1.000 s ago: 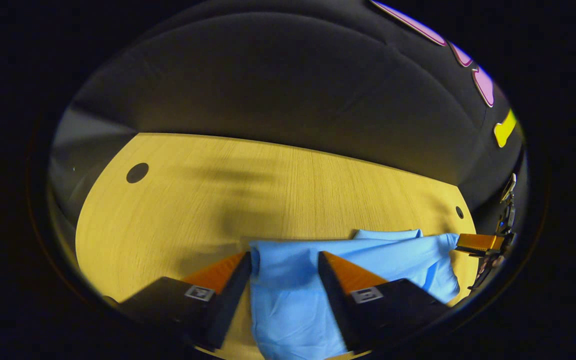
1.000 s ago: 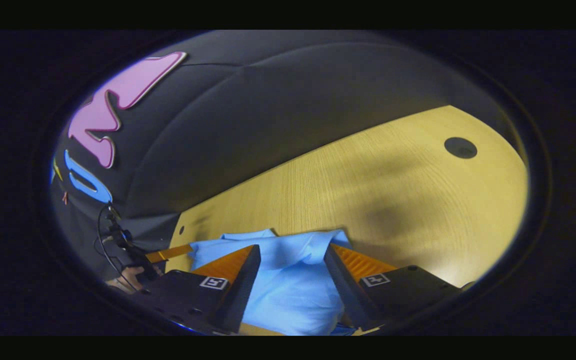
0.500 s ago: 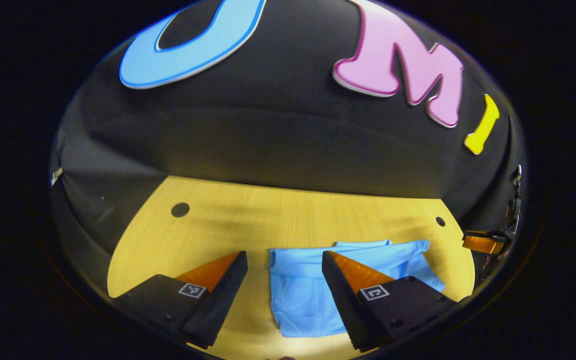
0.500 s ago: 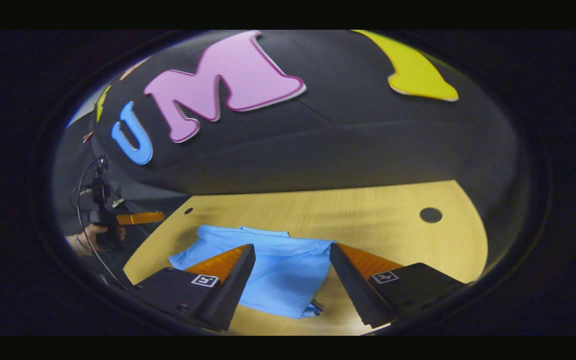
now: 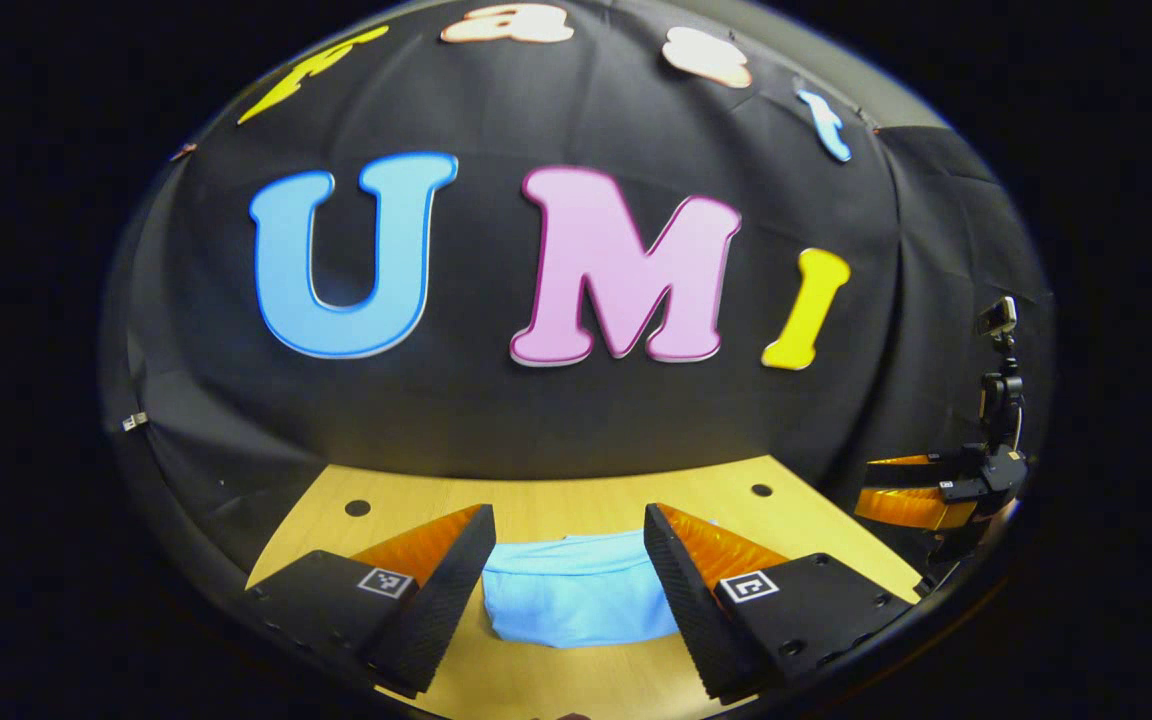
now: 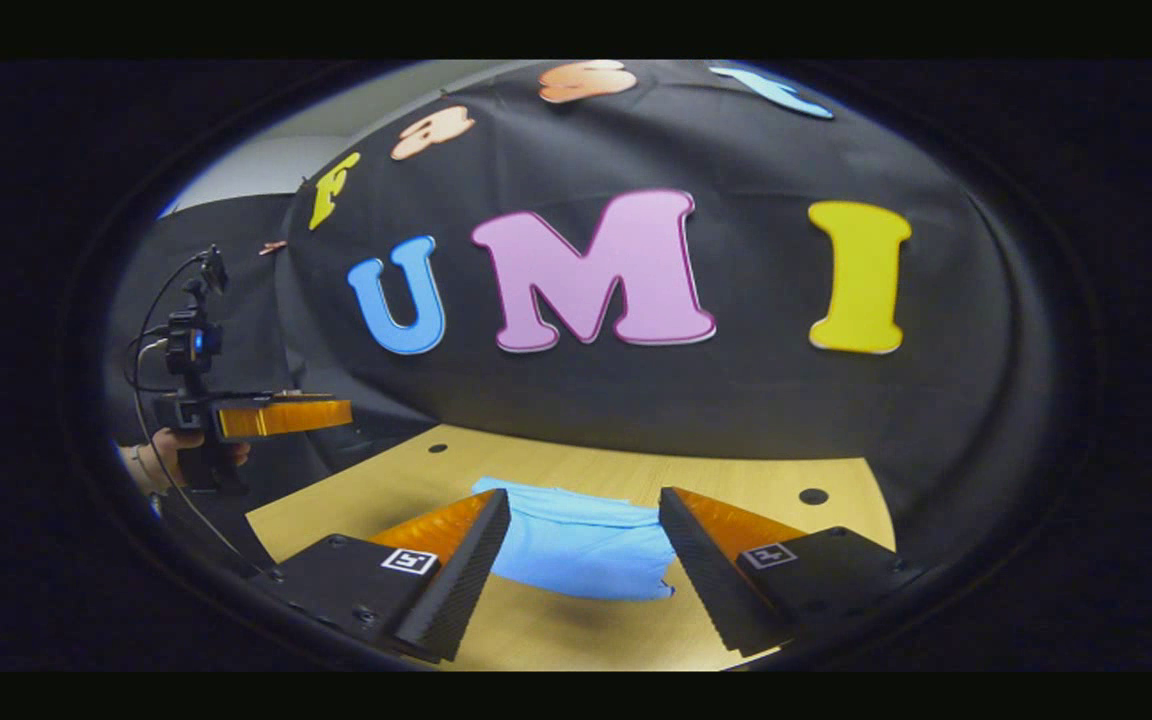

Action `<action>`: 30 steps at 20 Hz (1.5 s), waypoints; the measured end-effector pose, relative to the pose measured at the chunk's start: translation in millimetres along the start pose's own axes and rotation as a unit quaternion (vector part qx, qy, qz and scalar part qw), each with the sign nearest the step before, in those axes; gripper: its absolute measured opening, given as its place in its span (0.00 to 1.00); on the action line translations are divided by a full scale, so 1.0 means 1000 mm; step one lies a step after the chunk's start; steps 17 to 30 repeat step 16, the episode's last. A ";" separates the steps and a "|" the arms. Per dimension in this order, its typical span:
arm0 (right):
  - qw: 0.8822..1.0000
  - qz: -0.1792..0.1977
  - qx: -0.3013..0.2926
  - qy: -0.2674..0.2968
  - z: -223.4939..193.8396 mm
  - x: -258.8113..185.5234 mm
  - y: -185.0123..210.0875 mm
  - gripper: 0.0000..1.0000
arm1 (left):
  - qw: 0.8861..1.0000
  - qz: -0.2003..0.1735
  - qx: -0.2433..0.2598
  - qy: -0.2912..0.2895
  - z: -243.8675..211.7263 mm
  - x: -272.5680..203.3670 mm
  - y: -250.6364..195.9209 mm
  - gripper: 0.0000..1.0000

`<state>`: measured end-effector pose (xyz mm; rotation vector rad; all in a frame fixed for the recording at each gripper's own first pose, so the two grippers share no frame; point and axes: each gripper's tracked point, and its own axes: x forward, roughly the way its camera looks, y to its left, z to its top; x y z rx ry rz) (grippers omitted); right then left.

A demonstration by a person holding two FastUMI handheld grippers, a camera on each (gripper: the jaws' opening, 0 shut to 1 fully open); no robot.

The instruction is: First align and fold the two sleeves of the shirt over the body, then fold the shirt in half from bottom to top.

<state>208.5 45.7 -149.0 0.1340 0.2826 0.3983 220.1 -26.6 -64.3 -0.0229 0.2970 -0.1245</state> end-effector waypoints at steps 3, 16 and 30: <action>0.998 -0.050 0.006 -0.044 0.027 -0.066 0.029 0.87 | 0.999 0.010 -0.004 -0.033 0.011 -0.072 -0.022 0.95; 0.982 -0.131 -0.036 -0.133 0.101 -0.211 0.079 0.96 | 0.991 0.053 0.012 -0.120 0.036 -0.255 -0.068 0.90; 0.982 -0.131 -0.036 -0.133 0.101 -0.211 0.079 0.96 | 0.991 0.053 0.012 -0.120 0.036 -0.255 -0.068 0.90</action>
